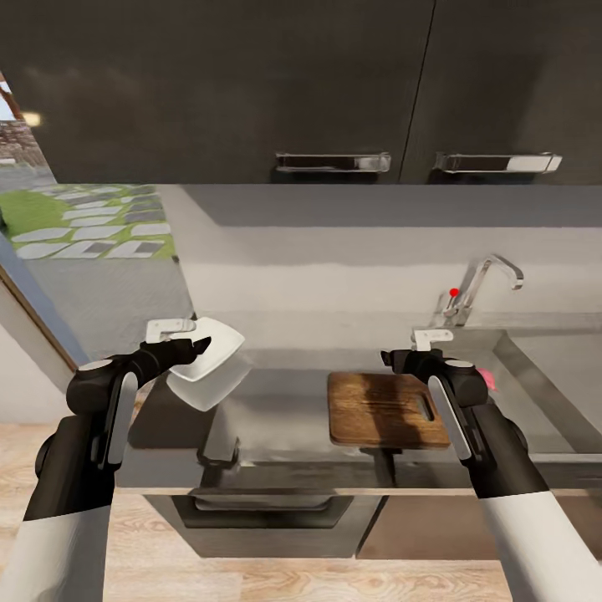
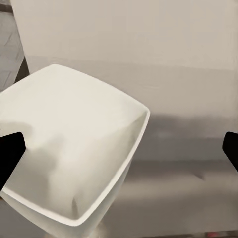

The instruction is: In the kitchen, take the Vidalia onion out of the sink, dice it on the chopping board with the paring knife, put the diced onion into the bowl on the countertop, then place both the paring knife and the chopping board into the sink.

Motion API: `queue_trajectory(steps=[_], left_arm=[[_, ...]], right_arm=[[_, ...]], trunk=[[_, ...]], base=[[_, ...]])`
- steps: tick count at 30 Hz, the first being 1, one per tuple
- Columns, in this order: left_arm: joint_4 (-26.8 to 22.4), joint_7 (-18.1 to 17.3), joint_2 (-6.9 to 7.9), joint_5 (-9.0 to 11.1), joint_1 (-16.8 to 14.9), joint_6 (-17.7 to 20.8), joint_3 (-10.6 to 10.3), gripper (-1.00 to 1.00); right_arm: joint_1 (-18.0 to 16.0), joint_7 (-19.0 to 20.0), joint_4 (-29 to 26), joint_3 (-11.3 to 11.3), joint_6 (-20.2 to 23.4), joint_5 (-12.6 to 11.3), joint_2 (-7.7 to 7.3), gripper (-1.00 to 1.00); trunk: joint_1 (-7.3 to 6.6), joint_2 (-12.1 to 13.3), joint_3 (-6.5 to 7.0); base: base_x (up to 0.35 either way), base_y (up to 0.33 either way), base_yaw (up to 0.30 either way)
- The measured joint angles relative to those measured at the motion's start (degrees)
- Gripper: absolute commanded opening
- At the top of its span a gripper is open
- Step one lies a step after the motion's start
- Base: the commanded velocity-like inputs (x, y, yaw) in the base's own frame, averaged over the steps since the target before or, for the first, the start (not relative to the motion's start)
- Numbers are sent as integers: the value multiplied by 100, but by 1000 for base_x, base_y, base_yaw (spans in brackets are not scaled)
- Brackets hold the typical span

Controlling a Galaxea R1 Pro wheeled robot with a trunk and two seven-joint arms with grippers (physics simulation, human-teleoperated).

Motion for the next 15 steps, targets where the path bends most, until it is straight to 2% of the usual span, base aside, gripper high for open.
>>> queue_trajectory(steps=[9, 15], left_arm=[[0, -2, 0, -1, -1, -1, 0, 100], [2, 1, -1, -1, 0, -1, -1, 100]], right_arm=[[0, 0, 1, -4, 0, -1, 0, 100], [1, 0, -2, -3, 1, -2, -1, 100]], trunk=[[0, 0, 0], [0, 0, 0]], base=[[2, 6, -19], [0, 0, -213]])
